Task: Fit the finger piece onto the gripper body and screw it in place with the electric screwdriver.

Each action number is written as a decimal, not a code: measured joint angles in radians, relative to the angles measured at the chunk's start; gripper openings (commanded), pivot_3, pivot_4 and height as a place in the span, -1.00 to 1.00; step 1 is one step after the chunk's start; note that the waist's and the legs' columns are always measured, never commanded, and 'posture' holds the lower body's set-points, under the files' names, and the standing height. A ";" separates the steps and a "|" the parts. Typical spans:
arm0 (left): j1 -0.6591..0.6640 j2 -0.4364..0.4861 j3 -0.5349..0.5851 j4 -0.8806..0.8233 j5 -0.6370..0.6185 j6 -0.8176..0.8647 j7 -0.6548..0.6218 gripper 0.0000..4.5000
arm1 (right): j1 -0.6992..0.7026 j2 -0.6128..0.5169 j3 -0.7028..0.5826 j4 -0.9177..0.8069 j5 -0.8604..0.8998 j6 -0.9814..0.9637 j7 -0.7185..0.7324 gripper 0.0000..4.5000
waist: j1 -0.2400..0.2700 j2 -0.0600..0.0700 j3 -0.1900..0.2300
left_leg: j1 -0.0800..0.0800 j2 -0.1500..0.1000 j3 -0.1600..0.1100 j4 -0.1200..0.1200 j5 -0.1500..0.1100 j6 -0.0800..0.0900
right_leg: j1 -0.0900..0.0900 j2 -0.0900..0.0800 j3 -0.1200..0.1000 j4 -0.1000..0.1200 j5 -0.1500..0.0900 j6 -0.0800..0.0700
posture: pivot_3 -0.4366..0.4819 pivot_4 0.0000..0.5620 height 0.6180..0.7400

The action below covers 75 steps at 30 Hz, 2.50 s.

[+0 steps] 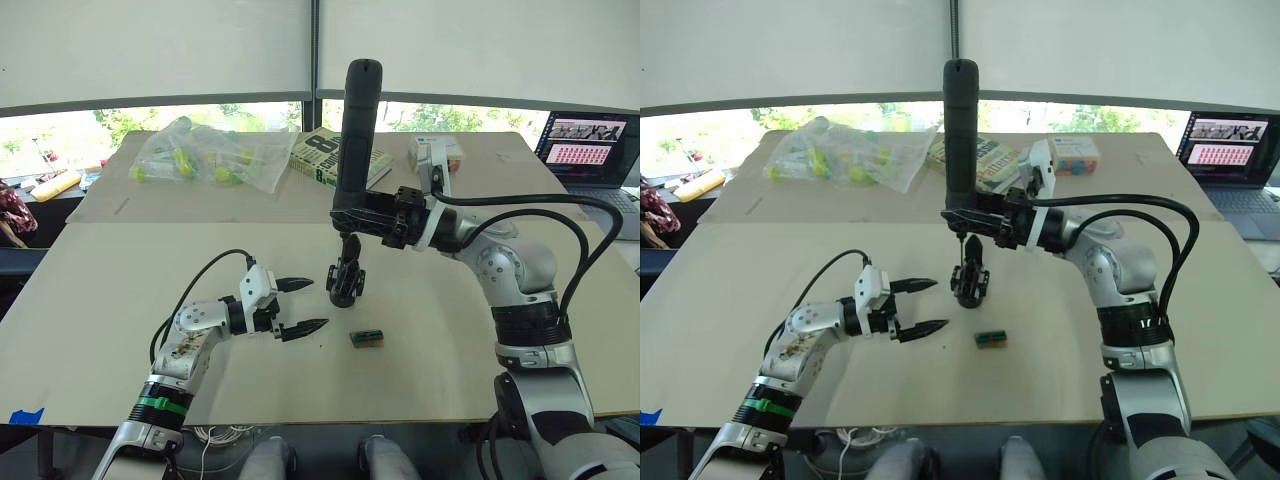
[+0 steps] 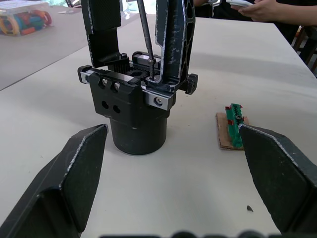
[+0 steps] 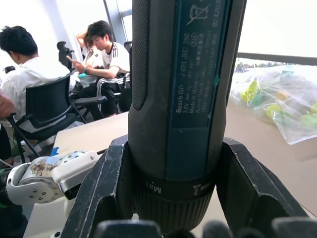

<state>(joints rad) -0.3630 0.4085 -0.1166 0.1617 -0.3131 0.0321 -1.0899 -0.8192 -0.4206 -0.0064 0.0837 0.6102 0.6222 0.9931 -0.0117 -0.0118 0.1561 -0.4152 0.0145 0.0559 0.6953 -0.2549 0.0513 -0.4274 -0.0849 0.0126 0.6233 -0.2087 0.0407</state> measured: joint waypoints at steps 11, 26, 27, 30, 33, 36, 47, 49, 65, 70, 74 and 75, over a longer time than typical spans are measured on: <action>0.000 -0.002 0.000 0.000 0.000 -0.002 0.002 1.00 | -0.001 0.004 -0.001 0.008 -0.001 -0.004 -0.003 -0.14 | 0.000 0.000 0.000 | 0.000 0.000 0.000 0.000 0.000 0.000 | 0.000 0.000 0.000 0.000 0.000 0.000 | -0.05 -0.47 1.00; 0.002 -0.002 0.000 0.000 0.000 -0.002 0.007 1.00 | -0.009 0.020 -0.001 0.026 -0.008 -0.009 -0.013 -0.14 | 0.000 0.000 0.000 | 0.000 0.000 0.000 0.000 0.000 0.000 | 0.000 0.000 0.000 0.000 0.000 0.000 | -0.05 -0.47 1.00; 0.003 -0.002 0.000 0.000 0.000 -0.002 0.008 1.00 | -0.009 0.020 -0.001 0.026 -0.008 -0.009 -0.013 -0.14 | 0.000 0.000 0.000 | 0.000 0.000 0.000 0.000 0.000 0.000 | 0.000 0.000 0.000 0.000 0.000 0.000 | -0.05 -0.47 1.00; 0.004 -0.002 0.000 0.000 0.000 -0.002 0.008 1.00 | -0.009 0.020 -0.001 0.026 -0.008 -0.009 -0.013 -0.14 | 0.000 0.000 0.000 | 0.000 0.000 0.000 0.000 0.000 0.000 | 0.000 0.000 0.000 0.000 0.000 0.000 | -0.05 -0.47 1.00; 0.004 -0.002 0.000 0.000 0.000 -0.002 0.008 1.00 | -0.009 0.020 -0.001 0.026 -0.009 -0.009 -0.012 -0.14 | 0.000 0.000 0.000 | 0.000 0.000 0.000 0.000 0.000 0.000 | 0.000 0.000 0.000 0.000 0.000 0.000 | -0.05 -0.47 1.00; 0.004 -0.003 0.000 0.000 0.000 -0.002 0.009 1.00 | -0.008 0.017 0.001 0.026 -0.019 -0.011 -0.002 -0.14 | 0.000 0.000 0.000 | 0.000 0.000 0.000 0.000 0.000 0.000 | 0.000 0.000 0.000 0.000 0.000 0.000 | -0.05 -0.47 1.00; -0.043 -0.025 -0.017 0.061 0.040 -0.009 0.042 1.00 | -0.005 0.013 0.001 0.024 -0.030 -0.011 0.012 -0.14 | 0.000 0.000 0.000 | 0.000 0.000 0.000 0.000 0.000 0.000 | 0.000 0.000 0.000 0.000 0.000 0.000 | -0.05 -0.47 1.00; -0.060 -0.031 -0.018 0.085 0.053 -0.012 0.051 1.00 | -0.005 0.013 0.001 0.024 -0.032 -0.013 0.015 -0.14 | 0.000 0.000 0.000 | 0.000 0.000 0.000 0.000 0.000 0.000 | 0.000 0.000 0.000 0.000 0.000 0.000 | -0.05 -0.47 1.00; -0.205 -0.110 -0.063 0.308 0.151 -0.079 0.053 1.00 | -0.003 0.013 0.002 0.022 -0.040 -0.023 0.031 -0.14 | 0.000 0.000 0.000 | -0.001 -0.001 0.000 0.000 0.000 0.000 | 0.000 0.000 -0.001 0.001 0.000 0.000 | -0.05 -0.47 1.00; -0.223 -0.131 -0.065 0.347 0.156 -0.092 0.048 1.00 | 0.001 0.013 0.002 0.011 -0.040 -0.023 0.031 -0.14 | 0.000 0.000 0.000 | -0.001 -0.001 0.000 0.000 0.000 0.000 | 0.000 0.000 -0.001 0.001 0.000 0.000 | -0.05 -0.47 1.00; -0.241 -0.144 -0.067 0.382 0.169 -0.097 0.049 1.00 | 0.002 0.013 0.002 0.005 -0.040 -0.023 0.031 -0.14 | 0.001 -0.001 0.000 | -0.001 -0.001 0.000 0.000 0.000 0.000 | 0.000 0.000 -0.001 0.001 0.000 0.000 | -0.05 -0.47 1.00; -0.250 -0.148 -0.068 0.393 0.174 -0.097 0.049 1.00 | 0.002 0.012 0.002 0.004 -0.041 -0.024 0.031 -0.14 | 0.001 -0.001 0.000 | -0.001 -0.001 0.000 0.000 0.000 0.000 | 0.000 0.000 -0.001 0.001 0.000 0.000 | -0.05 -0.47 1.00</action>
<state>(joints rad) -0.6133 0.2609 -0.1844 0.5552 -0.1395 -0.0648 -1.0407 -0.8167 -0.4086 -0.0039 0.0877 0.5687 0.5981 1.0239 -0.0105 -0.0123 0.1564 -0.4161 0.0134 0.0560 0.6953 -0.2549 0.0514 -0.4274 -0.0848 0.0118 0.6239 -0.2086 0.0410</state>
